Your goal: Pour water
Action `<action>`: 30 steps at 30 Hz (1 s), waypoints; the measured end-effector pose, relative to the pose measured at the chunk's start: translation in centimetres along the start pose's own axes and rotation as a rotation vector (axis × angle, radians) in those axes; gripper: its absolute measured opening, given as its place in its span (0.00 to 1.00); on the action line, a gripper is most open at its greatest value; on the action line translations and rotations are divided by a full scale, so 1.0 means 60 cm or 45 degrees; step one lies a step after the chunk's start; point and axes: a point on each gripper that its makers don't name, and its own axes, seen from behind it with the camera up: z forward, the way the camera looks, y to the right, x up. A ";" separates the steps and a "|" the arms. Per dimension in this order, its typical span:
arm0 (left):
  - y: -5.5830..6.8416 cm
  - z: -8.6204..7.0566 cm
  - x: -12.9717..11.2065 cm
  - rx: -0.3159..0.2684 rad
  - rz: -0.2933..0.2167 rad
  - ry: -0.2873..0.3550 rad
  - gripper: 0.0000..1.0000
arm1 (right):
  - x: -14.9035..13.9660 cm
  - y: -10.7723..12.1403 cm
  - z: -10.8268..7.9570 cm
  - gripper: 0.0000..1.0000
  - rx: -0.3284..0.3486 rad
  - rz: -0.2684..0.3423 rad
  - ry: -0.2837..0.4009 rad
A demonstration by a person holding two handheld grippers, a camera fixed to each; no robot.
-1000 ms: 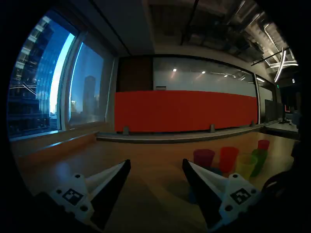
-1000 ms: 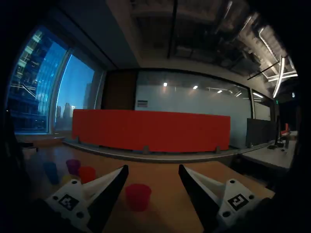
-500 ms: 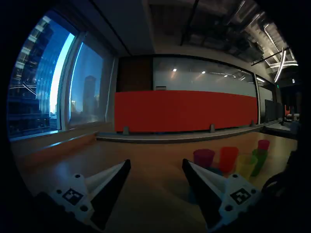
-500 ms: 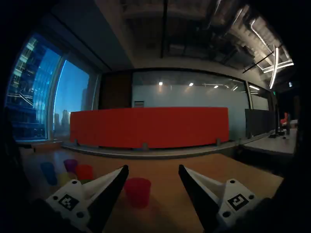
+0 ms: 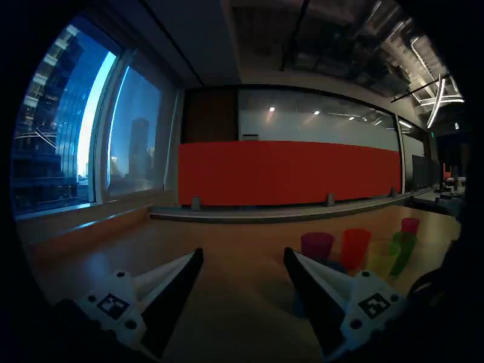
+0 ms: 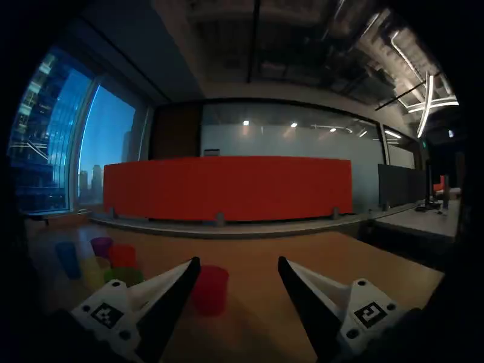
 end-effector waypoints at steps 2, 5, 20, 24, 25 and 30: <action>0.000 0.000 0.000 0.000 0.000 0.000 0.99 | -0.004 0.001 -0.001 1.00 -0.002 0.003 -0.007; 0.000 0.000 0.000 0.000 0.000 0.000 0.99 | -0.008 0.001 -0.001 1.00 -0.003 0.006 -0.015; -0.001 0.000 0.000 0.000 0.000 0.000 0.99 | -0.014 -0.004 -0.001 1.00 0.005 -0.010 -0.034; -0.001 0.000 0.000 0.000 0.000 0.000 0.99 | -0.013 -0.002 -0.002 1.00 0.003 -0.010 -0.034; -0.001 0.000 0.000 0.000 0.000 0.000 0.99 | -0.013 -0.002 -0.002 1.00 0.002 -0.010 -0.034; -0.001 0.000 0.000 0.000 0.000 0.000 0.99 | -0.014 -0.002 -0.002 1.00 0.002 -0.008 -0.036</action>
